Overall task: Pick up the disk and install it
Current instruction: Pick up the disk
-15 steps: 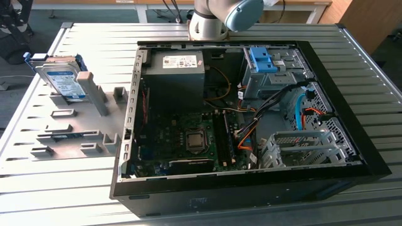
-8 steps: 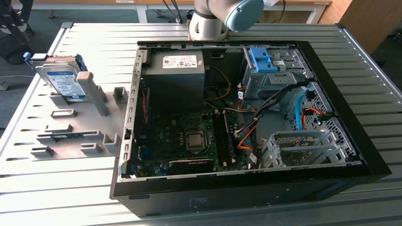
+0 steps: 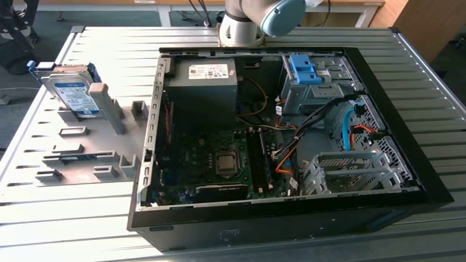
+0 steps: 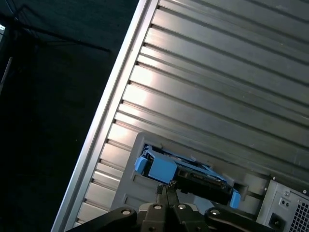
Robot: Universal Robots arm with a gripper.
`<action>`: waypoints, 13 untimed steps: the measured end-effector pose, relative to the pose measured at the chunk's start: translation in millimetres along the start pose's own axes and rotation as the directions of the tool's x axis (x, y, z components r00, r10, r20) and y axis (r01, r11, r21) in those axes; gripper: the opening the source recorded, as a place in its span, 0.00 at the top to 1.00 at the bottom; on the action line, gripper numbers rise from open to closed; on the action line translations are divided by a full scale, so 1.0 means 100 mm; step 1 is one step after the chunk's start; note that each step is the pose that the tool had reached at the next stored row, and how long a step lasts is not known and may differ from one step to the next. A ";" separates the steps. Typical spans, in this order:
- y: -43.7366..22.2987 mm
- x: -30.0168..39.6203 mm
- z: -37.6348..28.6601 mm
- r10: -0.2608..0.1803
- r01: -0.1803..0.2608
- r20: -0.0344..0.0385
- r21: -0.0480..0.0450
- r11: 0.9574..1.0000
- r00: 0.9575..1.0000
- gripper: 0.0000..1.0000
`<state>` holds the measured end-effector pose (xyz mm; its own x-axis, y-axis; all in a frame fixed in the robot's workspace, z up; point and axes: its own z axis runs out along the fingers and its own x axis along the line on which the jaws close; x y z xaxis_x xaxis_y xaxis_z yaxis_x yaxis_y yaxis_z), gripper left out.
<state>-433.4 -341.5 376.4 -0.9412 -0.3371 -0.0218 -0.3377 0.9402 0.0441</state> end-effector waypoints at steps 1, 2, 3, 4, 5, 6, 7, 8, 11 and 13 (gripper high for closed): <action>0.000 0.000 0.000 -0.010 0.010 0.000 0.000 1.000 1.000 0.89; 0.000 0.000 0.000 -0.019 0.019 -0.001 0.000 1.000 1.000 0.89; 0.000 0.000 0.000 -0.028 0.028 -0.001 -0.001 1.000 1.000 0.89; 0.000 0.000 0.000 -0.037 0.037 -0.002 -0.001 0.999 0.999 0.89; 0.000 0.000 0.000 -0.046 0.046 -0.002 -0.001 0.999 0.999 0.89; 0.000 0.000 0.000 -0.054 0.054 -0.002 -0.001 0.999 0.999 0.89; 0.000 0.000 0.000 -0.063 0.063 -0.003 -0.001 0.998 0.998 0.89; 0.000 0.000 0.000 -0.071 0.071 -0.003 -0.002 0.997 0.997 0.89; 0.000 0.000 0.000 -0.094 0.094 -0.004 -0.002 0.996 0.996 0.89; 0.000 0.000 0.000 -0.103 0.103 -0.004 -0.002 0.995 0.995 0.89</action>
<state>-433.4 -341.5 376.4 -0.9015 -0.4323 -0.0217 -0.4329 0.9004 0.0441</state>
